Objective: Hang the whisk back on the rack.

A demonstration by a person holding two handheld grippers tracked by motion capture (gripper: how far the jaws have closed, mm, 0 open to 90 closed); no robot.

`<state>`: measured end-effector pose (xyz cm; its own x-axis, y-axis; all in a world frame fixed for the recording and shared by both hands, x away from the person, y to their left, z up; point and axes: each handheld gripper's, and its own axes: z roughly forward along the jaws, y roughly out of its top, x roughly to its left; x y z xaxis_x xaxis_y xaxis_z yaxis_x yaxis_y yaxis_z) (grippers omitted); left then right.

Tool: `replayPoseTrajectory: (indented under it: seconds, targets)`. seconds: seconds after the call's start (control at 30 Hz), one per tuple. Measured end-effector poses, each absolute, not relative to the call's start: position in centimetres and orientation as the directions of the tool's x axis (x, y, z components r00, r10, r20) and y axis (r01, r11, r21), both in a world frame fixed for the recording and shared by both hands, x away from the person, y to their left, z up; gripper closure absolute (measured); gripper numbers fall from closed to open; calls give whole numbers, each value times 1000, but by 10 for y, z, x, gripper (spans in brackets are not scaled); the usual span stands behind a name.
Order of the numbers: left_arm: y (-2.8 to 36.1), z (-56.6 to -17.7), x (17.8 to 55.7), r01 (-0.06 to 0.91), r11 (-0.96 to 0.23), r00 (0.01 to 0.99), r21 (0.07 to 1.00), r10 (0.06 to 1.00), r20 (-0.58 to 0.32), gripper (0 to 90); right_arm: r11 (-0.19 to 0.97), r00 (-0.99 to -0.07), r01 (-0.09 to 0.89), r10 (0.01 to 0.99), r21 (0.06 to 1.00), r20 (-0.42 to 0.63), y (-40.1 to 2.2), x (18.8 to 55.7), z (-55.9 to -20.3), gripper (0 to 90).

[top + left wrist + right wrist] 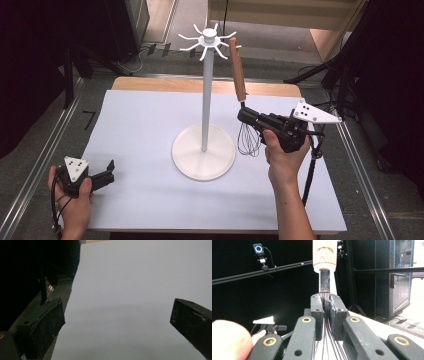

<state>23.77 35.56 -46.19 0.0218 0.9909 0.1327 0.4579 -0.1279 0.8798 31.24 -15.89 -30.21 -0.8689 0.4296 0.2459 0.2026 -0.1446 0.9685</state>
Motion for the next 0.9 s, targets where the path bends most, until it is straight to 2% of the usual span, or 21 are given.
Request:
replayPoseTrajectory:
  seconds: [0.9]
  targets:
    - [355, -462, 238, 458, -137, 26, 878, 990, 140, 2, -145, -873, 208, 418, 967, 251, -159, 318, -313, 827]
